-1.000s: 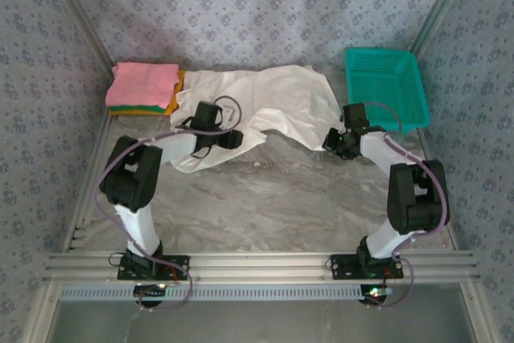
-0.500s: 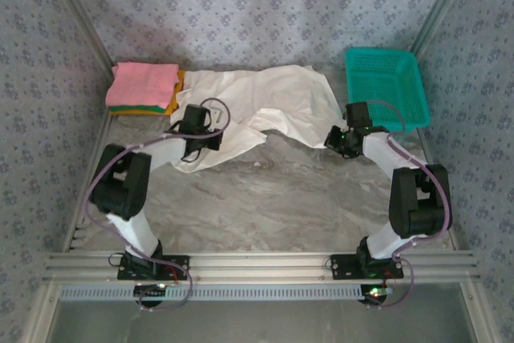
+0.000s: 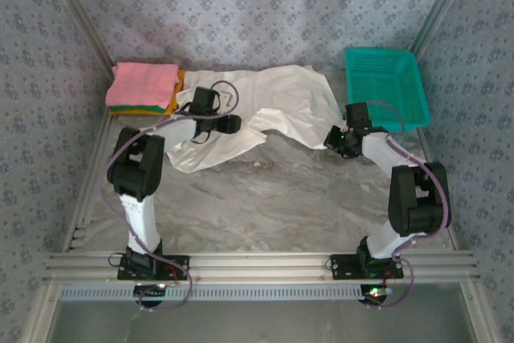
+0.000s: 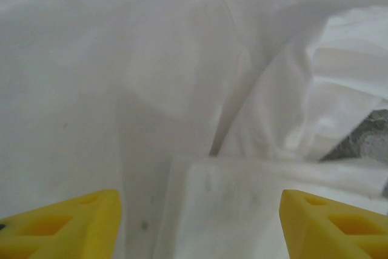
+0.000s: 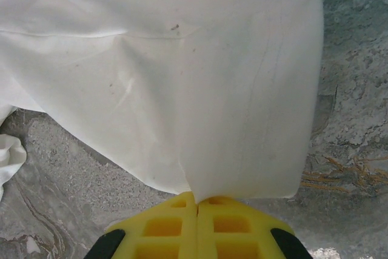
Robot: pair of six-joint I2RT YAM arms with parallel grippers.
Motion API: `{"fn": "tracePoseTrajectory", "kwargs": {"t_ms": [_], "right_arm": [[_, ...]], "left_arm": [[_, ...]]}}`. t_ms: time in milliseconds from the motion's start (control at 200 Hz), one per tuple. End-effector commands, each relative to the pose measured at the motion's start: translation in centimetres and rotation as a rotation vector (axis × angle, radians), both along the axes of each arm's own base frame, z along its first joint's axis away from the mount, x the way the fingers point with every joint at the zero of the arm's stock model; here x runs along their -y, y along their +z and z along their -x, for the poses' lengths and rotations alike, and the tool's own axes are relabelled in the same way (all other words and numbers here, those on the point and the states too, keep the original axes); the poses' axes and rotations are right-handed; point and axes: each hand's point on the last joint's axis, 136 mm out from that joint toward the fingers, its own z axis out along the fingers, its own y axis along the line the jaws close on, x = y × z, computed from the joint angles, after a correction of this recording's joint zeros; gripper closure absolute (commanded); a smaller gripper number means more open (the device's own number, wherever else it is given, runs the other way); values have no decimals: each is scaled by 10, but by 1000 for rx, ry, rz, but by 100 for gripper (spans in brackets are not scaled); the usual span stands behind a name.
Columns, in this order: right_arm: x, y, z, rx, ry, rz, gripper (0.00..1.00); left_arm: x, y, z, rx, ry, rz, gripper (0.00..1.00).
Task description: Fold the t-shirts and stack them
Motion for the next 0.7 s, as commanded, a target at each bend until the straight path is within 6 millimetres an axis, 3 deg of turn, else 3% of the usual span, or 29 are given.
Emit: {"fn": "tracePoseTrajectory", "kwargs": {"t_ms": [0, 90, 210, 270, 360, 480, 695], "right_arm": [[0, 3, 5, 0, -11, -1, 100], [-1, 8, 5, 13, -11, -7, 100], [-1, 11, 4, 21, -9, -5, 100], [0, 13, 4, 23, -9, -4, 100], [0, 13, 4, 25, -8, -2, 100], [0, 15, 3, 26, -7, -2, 100], [7, 15, 1, 21, -31, -4, 100]], "left_arm": [[16, -4, -10, -37, -62, 9, 30], [18, -15, -17, -67, -65, -13, 32], [16, -20, -21, -63, -50, -27, 49], [15, -21, -21, -59, -45, -25, 63], [13, -18, -20, -61, -37, -25, 100], [7, 5, -15, -18, -8, -20, 100], [-26, 87, 22, 176, 71, 12, 100]]}}
